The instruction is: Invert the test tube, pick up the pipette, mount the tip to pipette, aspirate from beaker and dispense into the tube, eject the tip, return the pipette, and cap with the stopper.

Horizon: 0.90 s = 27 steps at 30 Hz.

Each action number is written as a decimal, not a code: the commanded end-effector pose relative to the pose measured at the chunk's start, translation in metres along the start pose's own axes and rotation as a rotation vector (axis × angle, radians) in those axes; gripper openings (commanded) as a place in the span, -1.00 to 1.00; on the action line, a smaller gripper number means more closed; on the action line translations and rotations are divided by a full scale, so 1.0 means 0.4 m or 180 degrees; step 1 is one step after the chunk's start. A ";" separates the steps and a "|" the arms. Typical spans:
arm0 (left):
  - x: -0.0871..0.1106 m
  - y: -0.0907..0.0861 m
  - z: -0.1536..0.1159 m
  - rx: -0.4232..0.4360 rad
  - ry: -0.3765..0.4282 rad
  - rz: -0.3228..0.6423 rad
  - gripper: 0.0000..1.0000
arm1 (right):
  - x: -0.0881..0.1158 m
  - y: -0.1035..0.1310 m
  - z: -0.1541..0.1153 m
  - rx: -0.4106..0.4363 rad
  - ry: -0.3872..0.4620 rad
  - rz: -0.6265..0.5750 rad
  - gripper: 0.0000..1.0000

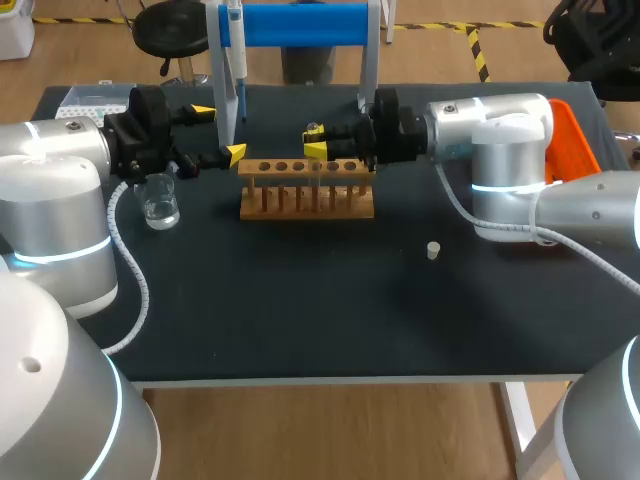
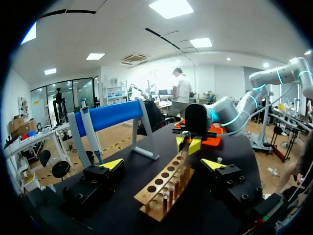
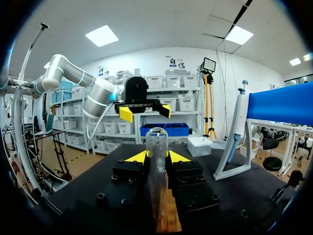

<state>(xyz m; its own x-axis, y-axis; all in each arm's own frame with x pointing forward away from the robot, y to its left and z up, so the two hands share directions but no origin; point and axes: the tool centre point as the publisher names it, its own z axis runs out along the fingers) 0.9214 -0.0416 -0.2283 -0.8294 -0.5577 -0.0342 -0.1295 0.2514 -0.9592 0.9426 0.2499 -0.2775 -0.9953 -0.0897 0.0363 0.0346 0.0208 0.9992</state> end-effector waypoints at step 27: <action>0.004 0.002 0.001 0.0010 -0.0017 0.0003 1.00 | -0.004 0.028 -0.005 0.0023 -0.0084 0.0029 -1.00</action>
<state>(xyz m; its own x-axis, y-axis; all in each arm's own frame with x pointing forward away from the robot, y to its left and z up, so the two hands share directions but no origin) 0.9214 -0.0416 -0.2283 -0.8294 -0.5577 -0.0342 -0.1295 0.2513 -0.9592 0.9456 0.2494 -0.2682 -0.9968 -0.0668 0.0443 0.0427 0.0255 0.9988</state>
